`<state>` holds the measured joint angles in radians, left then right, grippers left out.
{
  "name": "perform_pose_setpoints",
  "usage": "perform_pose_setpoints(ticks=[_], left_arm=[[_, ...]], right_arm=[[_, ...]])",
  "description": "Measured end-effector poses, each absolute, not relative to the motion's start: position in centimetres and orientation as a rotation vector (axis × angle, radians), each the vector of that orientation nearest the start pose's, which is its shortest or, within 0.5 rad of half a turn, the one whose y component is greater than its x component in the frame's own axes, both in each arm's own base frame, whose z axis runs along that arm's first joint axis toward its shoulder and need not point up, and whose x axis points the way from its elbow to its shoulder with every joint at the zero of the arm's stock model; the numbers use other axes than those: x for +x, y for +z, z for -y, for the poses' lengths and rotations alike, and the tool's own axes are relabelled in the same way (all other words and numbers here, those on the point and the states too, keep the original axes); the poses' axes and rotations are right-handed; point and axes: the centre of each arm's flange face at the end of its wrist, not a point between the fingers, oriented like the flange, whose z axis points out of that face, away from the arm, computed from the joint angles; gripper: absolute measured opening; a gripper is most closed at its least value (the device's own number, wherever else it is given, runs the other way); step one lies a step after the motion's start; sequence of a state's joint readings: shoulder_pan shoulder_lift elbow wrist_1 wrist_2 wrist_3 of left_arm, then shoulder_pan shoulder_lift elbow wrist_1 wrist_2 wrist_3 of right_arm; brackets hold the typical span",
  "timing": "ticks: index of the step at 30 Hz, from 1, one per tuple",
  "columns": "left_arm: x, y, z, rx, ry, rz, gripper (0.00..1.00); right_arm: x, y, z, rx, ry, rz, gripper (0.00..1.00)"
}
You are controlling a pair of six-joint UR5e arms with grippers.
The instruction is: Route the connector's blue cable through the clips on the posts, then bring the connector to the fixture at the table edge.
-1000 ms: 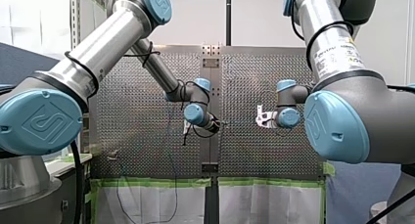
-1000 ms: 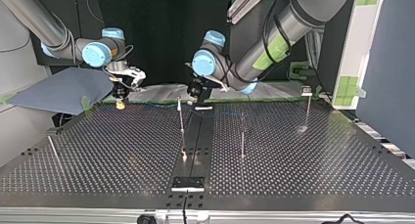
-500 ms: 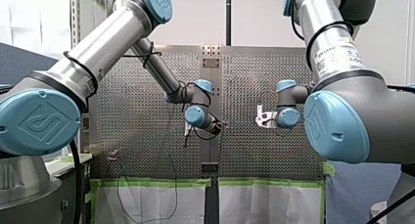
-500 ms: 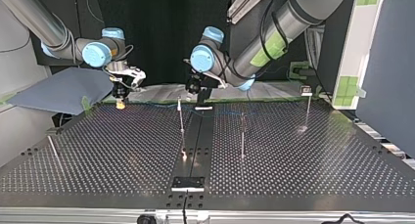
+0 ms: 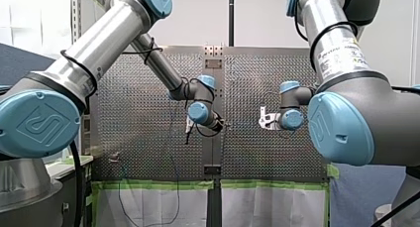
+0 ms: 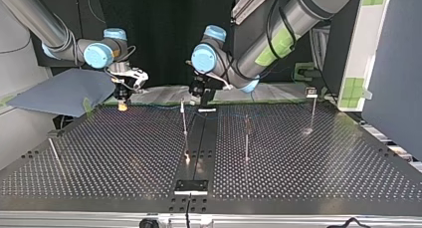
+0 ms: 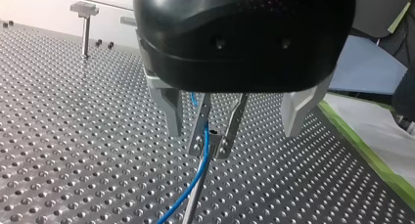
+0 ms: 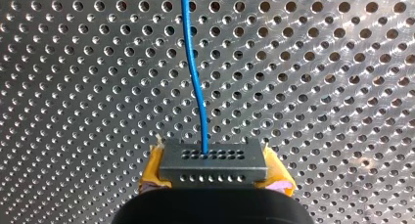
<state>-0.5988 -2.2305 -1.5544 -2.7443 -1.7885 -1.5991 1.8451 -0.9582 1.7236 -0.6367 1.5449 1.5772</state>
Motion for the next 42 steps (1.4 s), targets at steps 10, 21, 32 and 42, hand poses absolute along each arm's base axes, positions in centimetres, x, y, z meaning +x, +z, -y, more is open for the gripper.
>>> perform_pose_setpoints(ticks=[10, 21, 32, 42], left_arm=[[46.3, 14.2, 46.0, 0.38, -0.247, -1.778, 1.0], [45.9, 14.2, 46.8, 0.424, -0.268, -1.761, 1.0], [45.7, 14.3, 47.1, 0.44, -0.261, -1.749, 1.0], [45.4, 14.3, 47.6, 0.433, -0.293, -1.739, 1.0]], right_arm=[[29.7, 12.6, 55.3, 1.532, 1.357, 1.142, 0.0], [29.8, 12.6, 55.3, 1.537, 1.362, 1.141, 0.0], [29.8, 12.5, 55.3, 1.537, 1.363, 1.143, 0.0], [29.5, 12.5, 55.5, 1.532, 1.361, 1.147, 0.0]])
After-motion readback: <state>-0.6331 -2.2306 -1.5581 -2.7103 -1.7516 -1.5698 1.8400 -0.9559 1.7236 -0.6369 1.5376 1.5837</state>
